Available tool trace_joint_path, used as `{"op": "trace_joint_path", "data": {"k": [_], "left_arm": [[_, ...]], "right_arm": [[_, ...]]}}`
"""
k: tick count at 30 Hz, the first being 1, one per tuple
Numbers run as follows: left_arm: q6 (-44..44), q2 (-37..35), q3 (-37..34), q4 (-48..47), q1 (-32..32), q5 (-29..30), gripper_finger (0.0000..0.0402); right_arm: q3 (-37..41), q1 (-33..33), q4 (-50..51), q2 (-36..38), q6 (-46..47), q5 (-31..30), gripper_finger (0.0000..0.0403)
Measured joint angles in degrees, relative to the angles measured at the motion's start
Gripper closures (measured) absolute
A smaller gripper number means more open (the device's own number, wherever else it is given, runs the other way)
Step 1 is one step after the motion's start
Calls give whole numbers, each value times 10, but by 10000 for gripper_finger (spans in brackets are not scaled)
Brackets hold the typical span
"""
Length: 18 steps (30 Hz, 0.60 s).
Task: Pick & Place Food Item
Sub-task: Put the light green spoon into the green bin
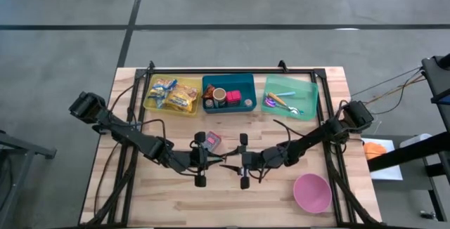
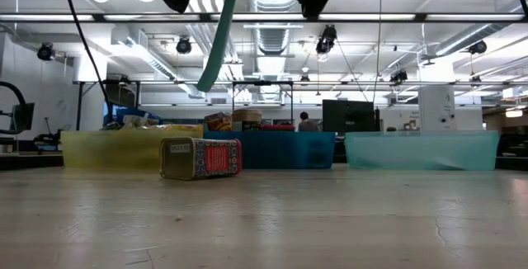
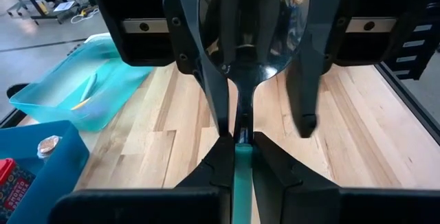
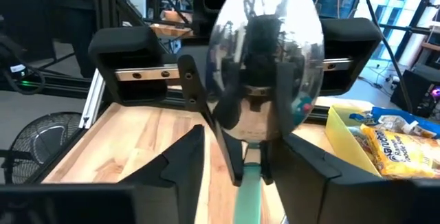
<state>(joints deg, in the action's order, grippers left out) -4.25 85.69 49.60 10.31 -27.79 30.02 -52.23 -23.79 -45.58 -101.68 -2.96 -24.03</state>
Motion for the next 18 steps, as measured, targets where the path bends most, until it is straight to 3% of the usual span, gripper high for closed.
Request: {"op": "trace_joint_path", "data": {"k": [9, 18], "left_arm": [[4, -1, 0, 5, 0, -2, 375], [-11, -1, 0, 8, 0, -6, 370]], "right_arm": [[0, 0, 3, 1, -21, -2, 378], [0, 0, 4, 1, -20, -2, 383]]}}
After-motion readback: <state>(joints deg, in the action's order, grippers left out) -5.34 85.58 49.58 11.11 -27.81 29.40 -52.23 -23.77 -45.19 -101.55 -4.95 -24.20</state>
